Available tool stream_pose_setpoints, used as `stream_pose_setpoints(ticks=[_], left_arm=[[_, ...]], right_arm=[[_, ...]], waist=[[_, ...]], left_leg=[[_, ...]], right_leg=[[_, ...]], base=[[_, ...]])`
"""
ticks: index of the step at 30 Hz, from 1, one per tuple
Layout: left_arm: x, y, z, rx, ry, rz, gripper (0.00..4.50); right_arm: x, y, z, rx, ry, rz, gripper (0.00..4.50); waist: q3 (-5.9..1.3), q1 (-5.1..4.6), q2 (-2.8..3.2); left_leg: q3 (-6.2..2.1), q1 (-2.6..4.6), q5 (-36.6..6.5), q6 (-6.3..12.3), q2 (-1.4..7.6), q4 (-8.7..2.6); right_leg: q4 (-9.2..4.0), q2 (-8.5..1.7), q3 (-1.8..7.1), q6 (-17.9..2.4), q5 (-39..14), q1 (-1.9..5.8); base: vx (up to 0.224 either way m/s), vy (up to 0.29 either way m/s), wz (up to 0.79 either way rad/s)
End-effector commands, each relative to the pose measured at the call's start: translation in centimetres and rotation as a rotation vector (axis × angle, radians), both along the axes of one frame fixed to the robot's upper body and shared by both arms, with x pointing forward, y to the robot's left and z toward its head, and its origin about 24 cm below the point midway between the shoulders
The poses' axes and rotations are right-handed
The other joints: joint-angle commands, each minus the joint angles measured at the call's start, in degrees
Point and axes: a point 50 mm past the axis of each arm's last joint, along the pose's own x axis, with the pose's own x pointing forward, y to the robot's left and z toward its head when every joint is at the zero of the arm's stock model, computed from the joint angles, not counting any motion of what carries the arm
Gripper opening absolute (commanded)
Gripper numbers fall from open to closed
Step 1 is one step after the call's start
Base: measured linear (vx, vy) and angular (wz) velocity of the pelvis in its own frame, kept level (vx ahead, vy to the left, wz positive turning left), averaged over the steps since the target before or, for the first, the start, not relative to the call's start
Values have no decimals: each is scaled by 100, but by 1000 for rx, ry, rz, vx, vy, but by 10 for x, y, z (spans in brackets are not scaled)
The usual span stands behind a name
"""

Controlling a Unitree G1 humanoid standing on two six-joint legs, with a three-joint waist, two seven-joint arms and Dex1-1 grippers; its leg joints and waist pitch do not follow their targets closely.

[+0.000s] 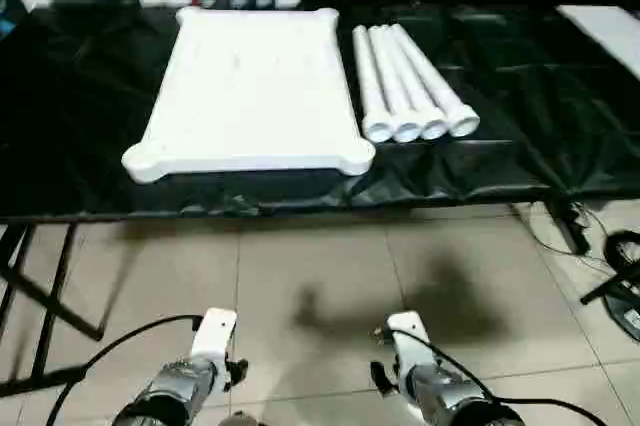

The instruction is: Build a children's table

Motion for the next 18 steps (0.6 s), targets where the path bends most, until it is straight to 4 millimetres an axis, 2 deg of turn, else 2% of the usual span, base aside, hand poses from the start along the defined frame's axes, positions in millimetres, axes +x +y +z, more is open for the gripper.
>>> stream_pose_setpoints(ticks=[1, 2, 4, 6, 7, 8, 9, 10, 11, 12, 14, 16, 17, 18], left_arm=[[18, 11, 15, -2, -141, 52, 407], [24, 15, 22, -14, -211, 47, 419], [30, 21, 37, -42, -354, -13, 430], [30, 23, 41, -48, -390, -34, 440], [28, 28, 49, -71, -455, -59, 446], [27, 30, 53, -71, -494, -82, 446], [27, 30, 53, -71, -494, -82, 446], [25, 31, 59, -56, -534, -113, 446], [22, 30, 68, -38, -590, -154, 446], [22, 29, 73, -34, -619, -178, 446], [21, 28, 88, -30, -686, -192, 446], [22, 29, 110, -35, -778, -178, 446], [22, 29, 120, -38, -818, -173, 446], [23, 30, 136, -34, -875, -169, 446]], right_arm=[[19, -7, 12, 26, -107, 1, 450], [28, -8, 20, 30, -168, 19, 450], [42, -9, 36, 63, -296, 68, 450], [46, -10, 42, 64, -351, 83, 450], [49, -10, 57, 176, -442, 94, 450], [49, -11, 65, 213, -501, 95, 450], [49, -11, 65, 213, -501, 95, 450], [47, -12, 73, 243, -535, 104, 450], [46, -15, 86, 249, -586, 130, 450], [44, -17, 92, 246, -599, 137, 450], [43, -20, 107, 255, -650, 155, 450], [41, -22, 127, 271, -719, 162, 450], [40, -23, 137, 273, -749, 160, 450], [40, -23, 152, 278, -790, 129, 450]], waist=[[-348, 14, 67], [-311, 14, 79], [-303, 0, 133], [-285, -5, 108], [-268, -10, 119], [-256, 11, 100], [-266, 6, 103], [-272, -12, 117], [-270, 4, 117], [-280, 29, 88], [-294, 18, 90], [-281, 8, 26], [-277, 15, 48], [-270, 7, 12]], left_leg=[[-130, 93, 20, 901, 439, -341], [-135, 99, -373, 728, 471, -386], [-133, 100, -697, 478, 478, -423], [-122, 104, -848, 366, 482, -445], [-104, 120, -1007, 339, 456, -447], [-121, 86, -1025, 380, 475, -460], [-123, 94, -1030, 375, 478, -464], [-116, 114, -1050, 355, 446, -469], [-126, 98, -1021, 351, 460, -474], [-142, 85, -886, 387, 487, -475], [-127, 90, -693, 444, 461, -462], [-113, 65, -673, 475, 457, -461], [-117, 69, -657, 466, 457, -467], [-111, 57, -626, 489, 448, -464]], right_leg=[[-336, -719, 344, -1650, 1732, 281], [-388, -736, 356, -1615, 1135, 277], [-408, -719, 363, -1534, 656, 279], [-423, -710, 375, -1457, 501, 267], [-452, -697, 391, -1398, 339, 261], [-467, -722, 413, -1276, 330, 284], [-462, -720, 411, -1241, 308, 271], [-479, -680, 400, -1234, 204, 259], [-485, -696, 410, -1205, 219, 275], [-459, -689, 406, -1140, 424, 293], [-437, -636, 383, -1168, 701, 274], [-441, -641, 386, -1157, 685, 281], [-431, -641, 388, -1160, 669, 284], [-438, -629, 387, -1124, 600, 275]], base=[[0, 0, 0], [-67, 14, 3], [-65, 16, 1], [-26, 7, 0], [0, 0, 0], [0, 0, 0], [0, 0, 0], [0, 0, 0], [0, 0, 0], [0, 0, 0], [0, 0, 0], [0, 0, 0], [0, 0, 0], [0, 0, 0]])
